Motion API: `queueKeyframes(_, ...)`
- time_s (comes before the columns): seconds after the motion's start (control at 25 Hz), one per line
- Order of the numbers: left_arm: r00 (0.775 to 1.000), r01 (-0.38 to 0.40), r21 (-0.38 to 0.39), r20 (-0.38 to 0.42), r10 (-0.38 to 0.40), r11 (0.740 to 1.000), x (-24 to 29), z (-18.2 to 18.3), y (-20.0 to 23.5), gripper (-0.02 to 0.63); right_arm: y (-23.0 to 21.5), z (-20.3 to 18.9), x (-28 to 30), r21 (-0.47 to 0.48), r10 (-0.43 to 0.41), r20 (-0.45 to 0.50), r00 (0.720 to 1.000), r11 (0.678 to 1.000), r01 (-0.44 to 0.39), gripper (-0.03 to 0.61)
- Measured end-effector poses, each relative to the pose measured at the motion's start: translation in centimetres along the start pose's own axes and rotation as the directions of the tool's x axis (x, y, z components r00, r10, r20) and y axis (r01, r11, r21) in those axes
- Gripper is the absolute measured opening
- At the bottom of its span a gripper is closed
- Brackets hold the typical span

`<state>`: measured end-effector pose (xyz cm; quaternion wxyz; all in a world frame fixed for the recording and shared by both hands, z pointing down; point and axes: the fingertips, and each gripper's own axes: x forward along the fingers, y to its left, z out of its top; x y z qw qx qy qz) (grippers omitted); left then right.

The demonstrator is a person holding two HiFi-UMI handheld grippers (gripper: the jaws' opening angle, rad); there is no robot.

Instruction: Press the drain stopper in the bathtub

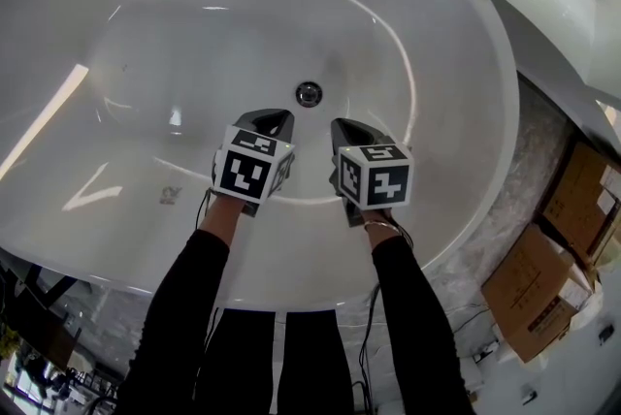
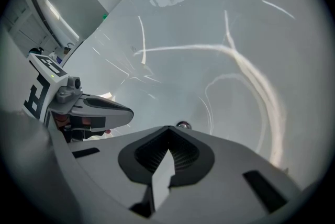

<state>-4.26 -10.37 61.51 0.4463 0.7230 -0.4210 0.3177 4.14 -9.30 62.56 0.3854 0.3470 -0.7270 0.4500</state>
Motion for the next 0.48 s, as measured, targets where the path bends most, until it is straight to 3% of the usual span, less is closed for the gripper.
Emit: queueKeyframes(0.48, 1.0, -0.006, 0.0, -0.01, 0.006, 1.0, -0.01, -0.51, -0.4, 0.008, 0.04, -0.38, -0.7, -0.029, 0.002, 0.001, 1.0, 1.0, -0.002, 0.0)
